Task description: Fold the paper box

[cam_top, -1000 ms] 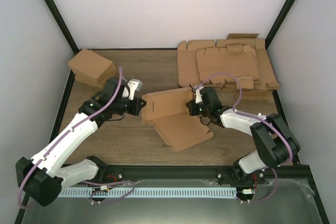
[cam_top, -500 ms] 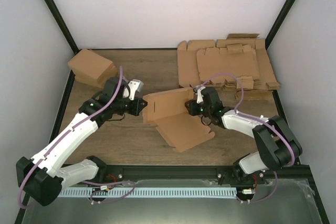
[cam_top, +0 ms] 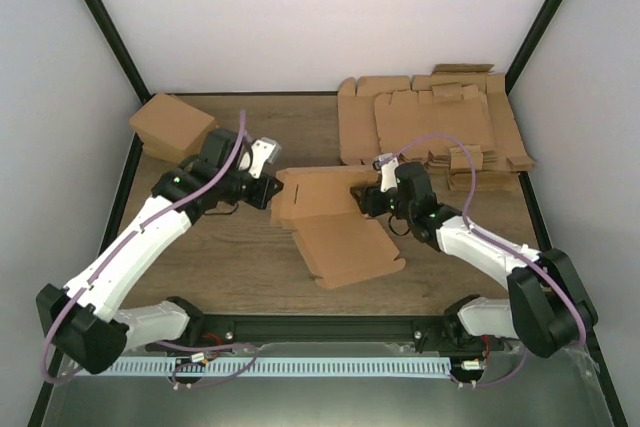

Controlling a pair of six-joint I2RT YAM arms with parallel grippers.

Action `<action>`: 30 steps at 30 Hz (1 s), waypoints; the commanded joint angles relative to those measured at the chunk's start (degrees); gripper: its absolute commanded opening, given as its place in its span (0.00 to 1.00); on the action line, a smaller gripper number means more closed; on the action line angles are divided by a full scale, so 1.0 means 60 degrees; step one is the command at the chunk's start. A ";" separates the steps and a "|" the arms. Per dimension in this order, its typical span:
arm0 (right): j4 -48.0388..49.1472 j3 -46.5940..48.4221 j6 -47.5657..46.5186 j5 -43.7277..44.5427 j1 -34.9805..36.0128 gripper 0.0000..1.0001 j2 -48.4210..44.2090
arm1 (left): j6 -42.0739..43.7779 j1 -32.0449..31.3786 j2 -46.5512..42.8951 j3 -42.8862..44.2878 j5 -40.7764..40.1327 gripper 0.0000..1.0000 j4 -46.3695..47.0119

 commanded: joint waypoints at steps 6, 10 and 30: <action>-0.0737 0.0170 -0.2008 0.1077 0.0308 0.65 -0.1247 | 0.1420 -0.0024 0.1647 0.2493 -0.1113 0.04 -0.2041; -0.0537 0.0325 -0.2559 0.2628 0.1101 0.71 -0.1819 | 0.1412 -0.0027 0.2071 0.3299 -0.1527 0.04 -0.2751; 0.0918 0.0527 -0.4041 0.2073 0.2180 1.00 -0.2108 | 0.1477 -0.0040 0.1639 0.4210 -0.1656 0.08 -0.3158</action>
